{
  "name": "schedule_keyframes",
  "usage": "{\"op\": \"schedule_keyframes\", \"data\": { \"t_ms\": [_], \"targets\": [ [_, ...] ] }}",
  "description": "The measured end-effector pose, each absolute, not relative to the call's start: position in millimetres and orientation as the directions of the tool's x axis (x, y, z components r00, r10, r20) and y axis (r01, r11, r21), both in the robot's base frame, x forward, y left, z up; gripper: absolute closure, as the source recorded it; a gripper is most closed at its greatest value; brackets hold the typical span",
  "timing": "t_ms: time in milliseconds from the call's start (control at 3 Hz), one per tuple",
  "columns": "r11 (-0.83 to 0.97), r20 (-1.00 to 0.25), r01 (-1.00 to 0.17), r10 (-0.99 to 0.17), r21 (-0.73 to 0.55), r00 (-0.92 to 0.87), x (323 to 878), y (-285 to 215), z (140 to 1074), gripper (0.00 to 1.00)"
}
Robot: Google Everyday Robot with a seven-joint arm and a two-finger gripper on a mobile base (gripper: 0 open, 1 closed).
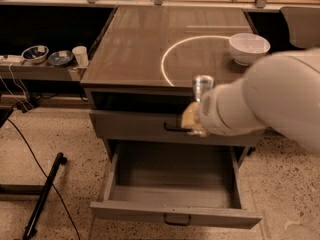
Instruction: Pick redbull can from middle drawer and place on counter
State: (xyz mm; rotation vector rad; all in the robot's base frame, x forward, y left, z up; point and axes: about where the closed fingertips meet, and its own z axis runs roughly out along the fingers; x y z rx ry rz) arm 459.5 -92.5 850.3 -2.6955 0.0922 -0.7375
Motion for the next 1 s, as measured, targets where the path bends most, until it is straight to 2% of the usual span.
{"op": "schedule_keyframes", "data": {
  "t_ms": [333,667,1000],
  "targets": [
    [-0.961,0.499,0.029,-0.116,-0.274,0.859,494.0,-69.5,891.1,1.0],
    [-0.976,0.501,0.029,-0.086,-0.216,0.861,504.4,-47.1,907.2,1.0],
    [-0.976,0.504,0.023,-0.093,-0.219,0.859,510.2,-46.3,913.4,1.0]
  ]
}}
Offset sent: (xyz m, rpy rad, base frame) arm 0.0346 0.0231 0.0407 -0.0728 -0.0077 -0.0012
